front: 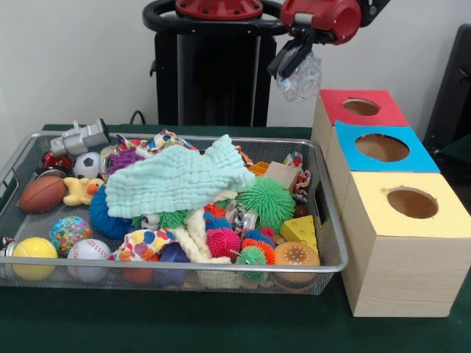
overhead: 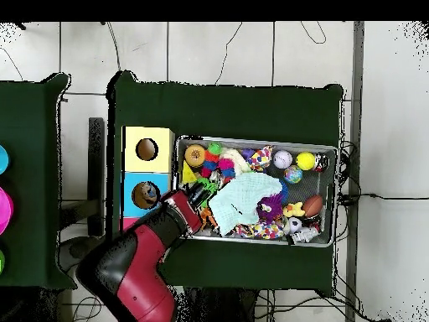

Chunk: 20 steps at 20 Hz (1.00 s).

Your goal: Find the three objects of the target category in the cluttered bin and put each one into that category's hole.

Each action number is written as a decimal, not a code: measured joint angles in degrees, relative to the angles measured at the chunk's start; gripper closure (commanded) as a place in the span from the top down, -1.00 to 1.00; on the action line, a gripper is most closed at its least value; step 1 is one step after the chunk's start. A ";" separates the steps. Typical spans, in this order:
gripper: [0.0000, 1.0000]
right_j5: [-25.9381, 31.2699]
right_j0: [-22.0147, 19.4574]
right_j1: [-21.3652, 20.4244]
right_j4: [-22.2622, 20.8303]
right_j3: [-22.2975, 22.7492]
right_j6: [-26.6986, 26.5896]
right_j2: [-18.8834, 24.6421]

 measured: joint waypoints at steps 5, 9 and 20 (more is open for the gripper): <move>-1.00 -0.38 1.46 1.93 7.59 -2.10 0.00 -0.24; -1.00 -0.42 1.57 2.55 9.80 -3.42 0.00 -0.31; -1.00 -2.69 1.63 2.98 19.68 -8.05 -0.08 0.45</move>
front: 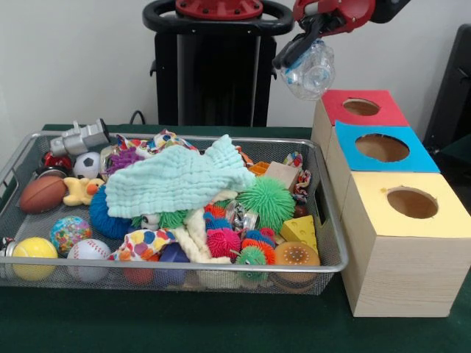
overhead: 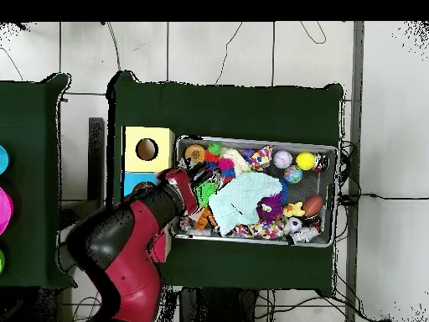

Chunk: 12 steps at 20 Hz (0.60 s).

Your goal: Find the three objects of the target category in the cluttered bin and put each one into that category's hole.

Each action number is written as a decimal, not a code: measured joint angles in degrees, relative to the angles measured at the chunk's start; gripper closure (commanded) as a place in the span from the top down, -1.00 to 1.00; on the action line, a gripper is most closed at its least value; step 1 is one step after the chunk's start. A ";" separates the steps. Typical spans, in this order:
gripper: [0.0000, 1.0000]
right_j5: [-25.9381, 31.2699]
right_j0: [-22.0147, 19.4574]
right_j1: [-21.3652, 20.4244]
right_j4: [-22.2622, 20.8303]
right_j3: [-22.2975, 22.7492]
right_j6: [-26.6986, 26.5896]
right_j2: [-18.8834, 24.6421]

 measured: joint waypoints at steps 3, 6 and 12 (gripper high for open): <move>-1.00 -2.73 -0.08 -0.03 2.42 -1.01 -0.05 1.08; -1.00 -4.89 -0.31 -0.06 3.62 -1.81 -0.27 2.15; -1.00 -10.56 -1.79 -0.23 5.81 -3.80 -1.90 5.97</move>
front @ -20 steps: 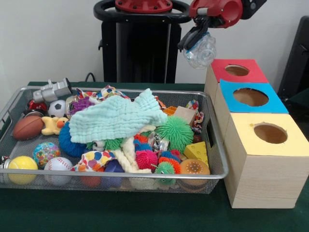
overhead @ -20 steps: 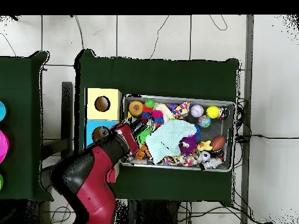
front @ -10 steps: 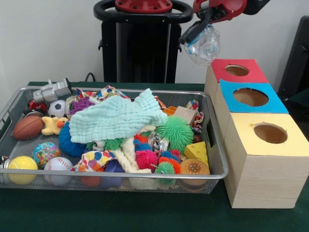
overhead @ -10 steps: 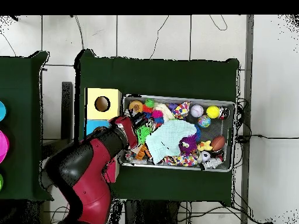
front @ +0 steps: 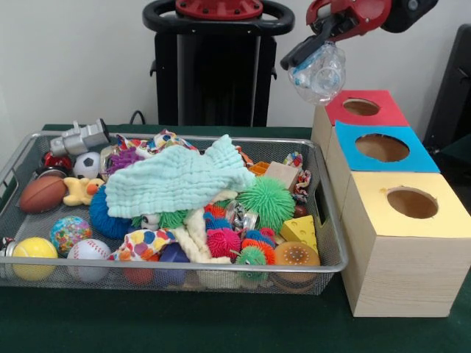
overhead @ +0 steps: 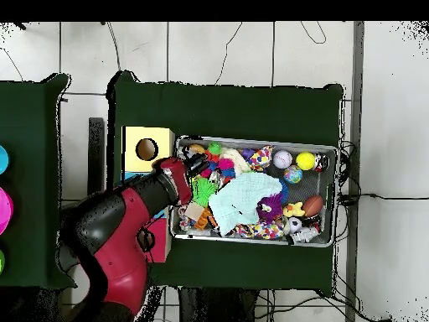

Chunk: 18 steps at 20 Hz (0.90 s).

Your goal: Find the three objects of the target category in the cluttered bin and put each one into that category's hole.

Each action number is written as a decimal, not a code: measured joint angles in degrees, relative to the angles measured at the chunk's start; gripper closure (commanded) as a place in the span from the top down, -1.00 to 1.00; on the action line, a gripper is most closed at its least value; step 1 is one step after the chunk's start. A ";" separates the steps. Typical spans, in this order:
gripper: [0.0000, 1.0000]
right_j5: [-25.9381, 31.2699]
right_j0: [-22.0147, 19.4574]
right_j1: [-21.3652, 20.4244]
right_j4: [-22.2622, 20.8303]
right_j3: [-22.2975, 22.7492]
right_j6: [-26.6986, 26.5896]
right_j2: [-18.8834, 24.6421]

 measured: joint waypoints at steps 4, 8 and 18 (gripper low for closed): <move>-1.00 -2.63 -0.92 -0.31 0.90 -0.39 -0.80 2.48; -1.00 -5.10 -1.87 -0.82 1.96 -0.80 -1.65 5.36; -1.00 -11.88 -3.67 -2.40 4.17 -2.37 -2.92 12.50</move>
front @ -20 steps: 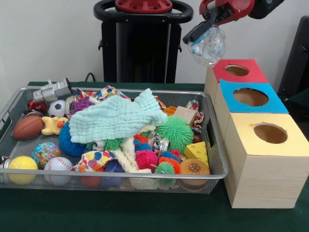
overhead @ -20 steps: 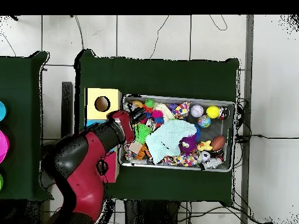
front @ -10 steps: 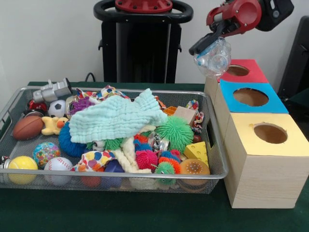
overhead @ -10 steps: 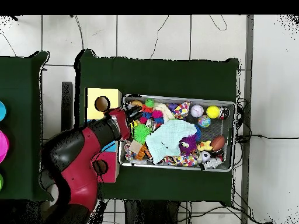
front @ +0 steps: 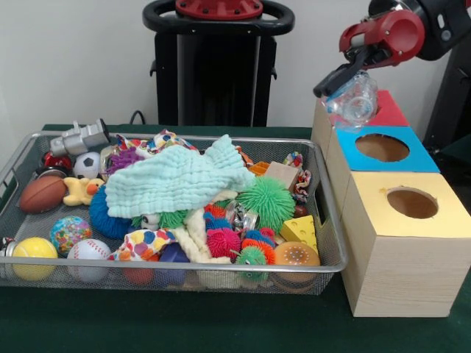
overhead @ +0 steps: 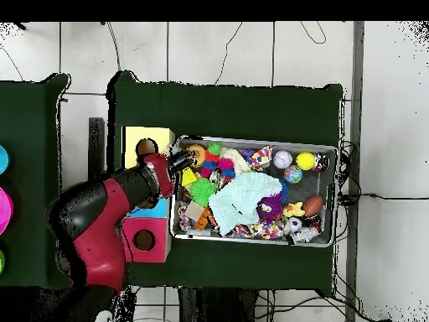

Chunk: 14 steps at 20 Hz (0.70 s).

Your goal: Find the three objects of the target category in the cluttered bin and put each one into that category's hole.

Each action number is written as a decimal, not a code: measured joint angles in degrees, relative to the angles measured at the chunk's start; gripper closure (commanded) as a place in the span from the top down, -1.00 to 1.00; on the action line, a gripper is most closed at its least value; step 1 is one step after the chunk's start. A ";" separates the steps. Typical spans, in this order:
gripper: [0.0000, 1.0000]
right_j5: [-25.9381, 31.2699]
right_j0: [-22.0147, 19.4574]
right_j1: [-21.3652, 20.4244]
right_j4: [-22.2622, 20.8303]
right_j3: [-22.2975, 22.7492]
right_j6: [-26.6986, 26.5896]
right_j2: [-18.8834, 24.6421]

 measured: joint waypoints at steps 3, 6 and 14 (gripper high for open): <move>-1.00 -1.57 -0.44 -0.52 0.33 -0.40 0.00 1.93; -1.00 -3.12 -1.18 -1.25 0.55 -0.61 0.00 4.50; -1.00 -4.79 -2.82 -2.11 0.79 -0.60 0.00 9.28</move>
